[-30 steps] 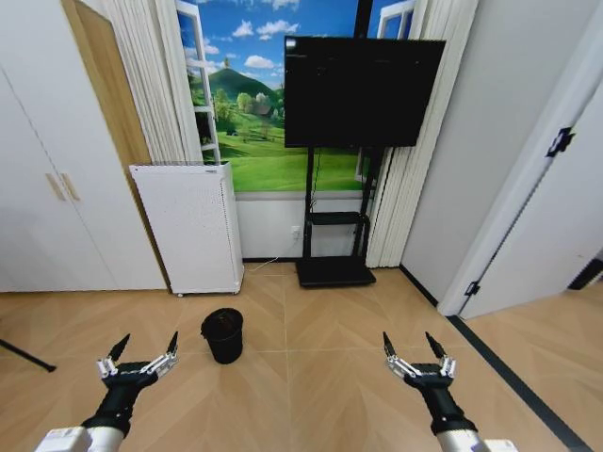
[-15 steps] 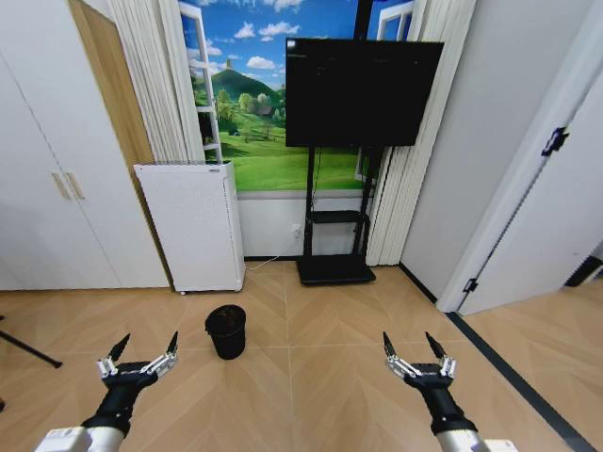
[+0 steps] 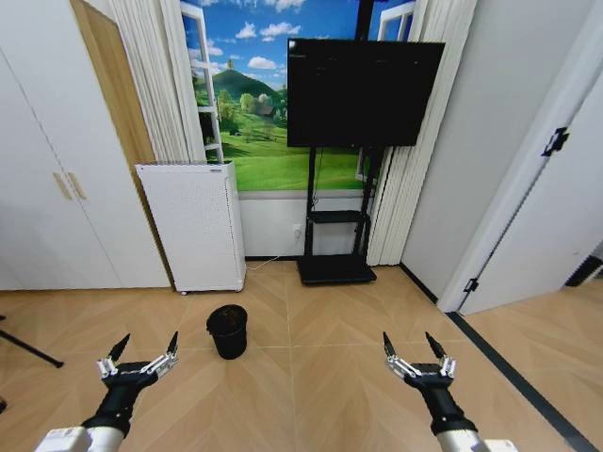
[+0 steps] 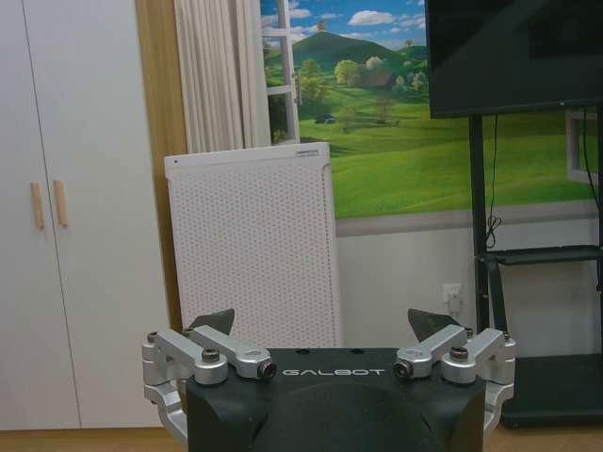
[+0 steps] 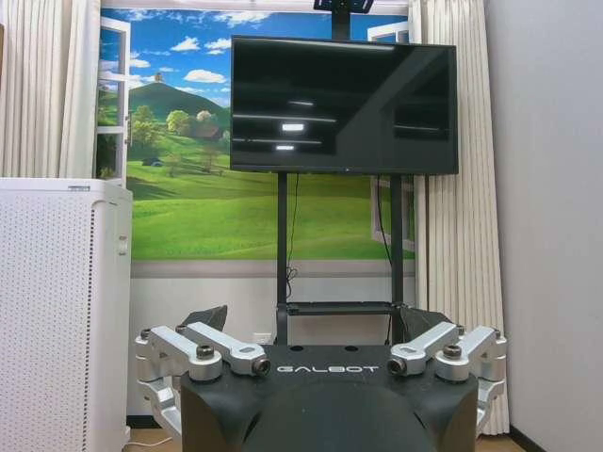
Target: Pick up the trash bin and place the garbage on the floor into it.
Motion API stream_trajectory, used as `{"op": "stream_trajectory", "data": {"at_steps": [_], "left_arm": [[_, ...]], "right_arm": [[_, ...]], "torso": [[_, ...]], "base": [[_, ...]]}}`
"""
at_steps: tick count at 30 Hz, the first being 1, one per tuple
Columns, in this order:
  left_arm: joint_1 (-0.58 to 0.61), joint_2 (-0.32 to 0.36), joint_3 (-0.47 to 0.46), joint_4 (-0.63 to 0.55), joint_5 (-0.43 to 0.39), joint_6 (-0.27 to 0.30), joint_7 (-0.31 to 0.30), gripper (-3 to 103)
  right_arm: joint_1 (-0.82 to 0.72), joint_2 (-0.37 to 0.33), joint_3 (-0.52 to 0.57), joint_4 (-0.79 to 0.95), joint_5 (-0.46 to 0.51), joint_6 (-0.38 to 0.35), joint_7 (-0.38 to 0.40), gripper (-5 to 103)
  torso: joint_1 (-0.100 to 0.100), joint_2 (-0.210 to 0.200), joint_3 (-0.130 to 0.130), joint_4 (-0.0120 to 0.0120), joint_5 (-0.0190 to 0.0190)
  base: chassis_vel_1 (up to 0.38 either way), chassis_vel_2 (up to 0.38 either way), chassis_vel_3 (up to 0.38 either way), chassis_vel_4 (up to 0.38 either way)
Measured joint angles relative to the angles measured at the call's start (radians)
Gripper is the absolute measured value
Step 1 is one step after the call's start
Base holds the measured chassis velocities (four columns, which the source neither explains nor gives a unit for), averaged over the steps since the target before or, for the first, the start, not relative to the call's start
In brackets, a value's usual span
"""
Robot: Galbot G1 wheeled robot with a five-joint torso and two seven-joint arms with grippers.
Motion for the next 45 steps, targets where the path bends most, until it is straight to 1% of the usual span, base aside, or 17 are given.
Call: {"op": "stream_trajectory", "data": {"at_steps": [9,11,12,14,16,18,21,22,26,28,29,31,33,36,37,42,45], "left_arm": [[0.000,0.000,0.000,0.000,0.000,0.000,0.000,100],[0.000,0.000,0.000,0.000,0.000,0.000,0.000,100],[0.000,0.000,0.000,0.000,0.000,0.000,0.000,100],[0.000,0.000,0.000,0.000,0.000,0.000,0.000,100],[0.000,0.000,0.000,0.000,0.000,0.000,0.000,100],[0.000,0.000,0.000,0.000,0.000,0.000,0.000,100],[0.000,0.000,0.000,0.000,0.000,0.000,0.000,100],[0.000,0.000,0.000,0.000,0.000,0.000,0.000,100],[0.000,0.000,0.000,0.000,0.000,0.000,0.000,100],[0.000,0.000,0.000,0.000,0.000,0.000,0.000,100],[0.000,0.000,0.000,0.000,0.000,0.000,0.000,100],[0.000,0.000,0.000,0.000,0.000,0.000,0.000,100],[0.000,0.000,0.000,0.000,0.000,0.000,0.000,100],[0.000,0.000,0.000,0.000,0.000,0.000,0.000,100],[0.000,0.000,0.000,0.000,0.000,0.000,0.000,100],[0.000,0.000,0.000,0.000,0.000,0.000,0.000,100],[0.000,0.000,0.000,0.000,0.000,0.000,0.000,100]], "right_arm": [[0.000,0.000,0.000,0.000,0.000,0.000,0.000,100],[0.000,0.000,0.000,0.000,0.000,0.000,0.000,100],[0.000,0.000,0.000,0.000,0.000,0.000,0.000,100],[0.000,0.000,0.000,0.000,0.000,0.000,0.000,100],[0.000,0.000,0.000,0.000,0.000,0.000,0.000,100],[0.000,0.000,0.000,0.000,0.000,0.000,0.000,100],[0.000,0.000,0.000,0.000,0.000,0.000,0.000,100],[0.000,0.000,0.000,0.000,0.000,0.000,0.000,100],[0.000,0.000,0.000,0.000,0.000,0.000,0.000,100],[0.000,0.000,0.000,0.000,0.000,0.000,0.000,100],[0.000,0.000,0.000,0.000,0.000,0.000,0.000,100],[0.000,0.000,0.000,0.000,0.000,0.000,0.000,100],[0.000,0.000,0.000,0.000,0.000,0.000,0.000,100],[0.000,0.000,0.000,0.000,0.000,0.000,0.000,100],[0.000,0.000,0.000,0.000,0.000,0.000,0.000,100],[0.001,0.000,0.000,0.000,0.000,0.000,0.000,100],[0.000,0.000,0.000,0.000,0.000,0.000,0.000,100]], "torso": [[0.000,0.000,0.000,0.0000,-0.0003],[0.000,0.000,0.000,0.0000,0.0002],[0.000,0.000,0.000,-0.0004,0.0002],[0.000,0.000,0.000,0.0000,-0.0005],[0.000,0.000,0.000,0.0002,0.0003],[0.000,0.000,0.000,0.0001,-0.0002],[0.000,0.000,0.000,-0.0002,0.0002],[0.000,0.000,0.000,0.0000,-0.0004],[-0.001,0.000,0.000,0.0001,0.0004],[-0.001,0.000,-0.001,0.0000,0.0000],[-0.001,0.000,-0.001,0.0007,-0.0009],[-0.001,0.000,-0.001,-0.0004,0.0005],[-0.001,0.000,0.000,-0.0007,0.0000],[0.000,0.000,0.000,-0.0003,0.0002],[0.000,0.000,0.000,0.0004,0.0001],[0.001,0.000,0.000,0.0003,0.0000],[0.000,0.000,0.000,-0.0003,-0.0001]], "base": [[0.088,-0.079,-0.077,0.092],[0.203,-0.181,-0.174,0.156],[0.203,-0.195,-0.242,0.200],[0.204,-0.207,-0.238,0.200],[0.249,-0.226,-0.238,0.222],[0.245,-0.233,-0.251,0.248],[0.272,-0.301,-0.290,0.271],[0.279,-0.320,-0.317,0.308],[0.309,-0.296,-0.299,0.277],[0.219,-0.260,-0.265,0.211],[0.219,-0.044,-0.232,0.211],[0.061,-0.036,-0.126,0.092],[-0.028,-0.055,-0.079,0.026],[-0.063,-0.046,0.036,-0.013],[-0.072,0.063,0.094,-0.052],[-0.046,0.063,0.072,-0.067],[-0.004,0.022,0.004,-0.015]]}}
